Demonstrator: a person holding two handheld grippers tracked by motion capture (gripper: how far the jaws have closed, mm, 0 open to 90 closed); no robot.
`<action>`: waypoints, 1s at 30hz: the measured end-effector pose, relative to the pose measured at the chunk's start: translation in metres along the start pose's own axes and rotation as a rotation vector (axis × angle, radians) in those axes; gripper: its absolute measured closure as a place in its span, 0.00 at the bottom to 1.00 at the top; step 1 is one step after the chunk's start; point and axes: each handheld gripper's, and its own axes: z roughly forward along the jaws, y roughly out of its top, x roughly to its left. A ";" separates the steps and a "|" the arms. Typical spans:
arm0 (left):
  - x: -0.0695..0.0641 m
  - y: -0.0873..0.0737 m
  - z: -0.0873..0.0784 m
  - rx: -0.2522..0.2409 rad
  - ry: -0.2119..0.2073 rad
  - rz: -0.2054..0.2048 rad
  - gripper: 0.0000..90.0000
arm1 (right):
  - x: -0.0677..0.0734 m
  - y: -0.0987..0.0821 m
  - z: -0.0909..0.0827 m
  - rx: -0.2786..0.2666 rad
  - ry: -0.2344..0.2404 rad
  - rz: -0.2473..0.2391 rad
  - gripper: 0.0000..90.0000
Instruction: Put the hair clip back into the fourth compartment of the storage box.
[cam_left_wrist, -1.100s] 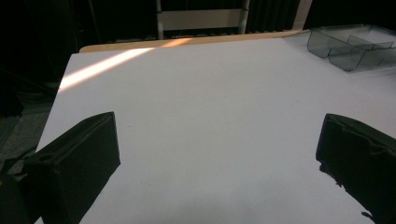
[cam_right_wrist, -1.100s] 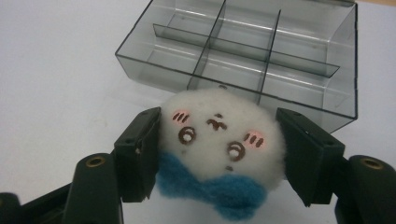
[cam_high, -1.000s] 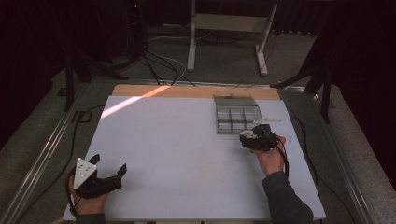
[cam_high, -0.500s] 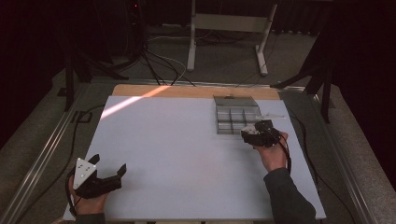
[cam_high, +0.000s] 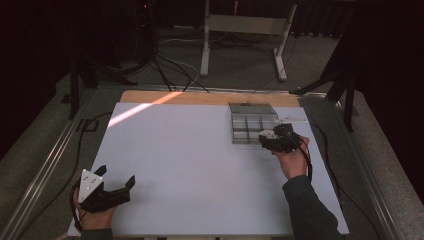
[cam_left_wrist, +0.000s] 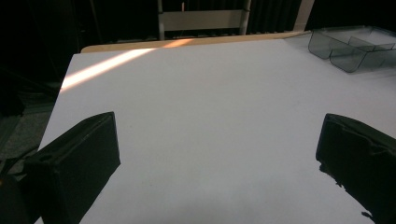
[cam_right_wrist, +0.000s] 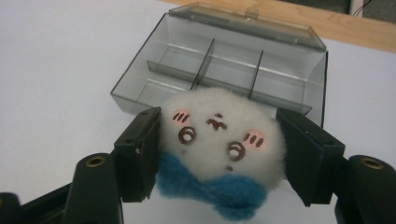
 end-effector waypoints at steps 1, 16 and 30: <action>0.000 0.000 0.000 -0.001 -0.001 0.000 0.01 | -0.001 0.001 0.000 -0.001 -0.002 -0.004 0.38; 0.000 0.000 0.000 -0.003 -0.003 -0.006 0.01 | -0.007 0.015 0.009 -0.017 -0.003 -0.018 0.38; 0.001 0.000 -0.001 -0.013 -0.006 -0.023 0.01 | -0.006 0.028 0.017 -0.042 0.010 -0.051 0.38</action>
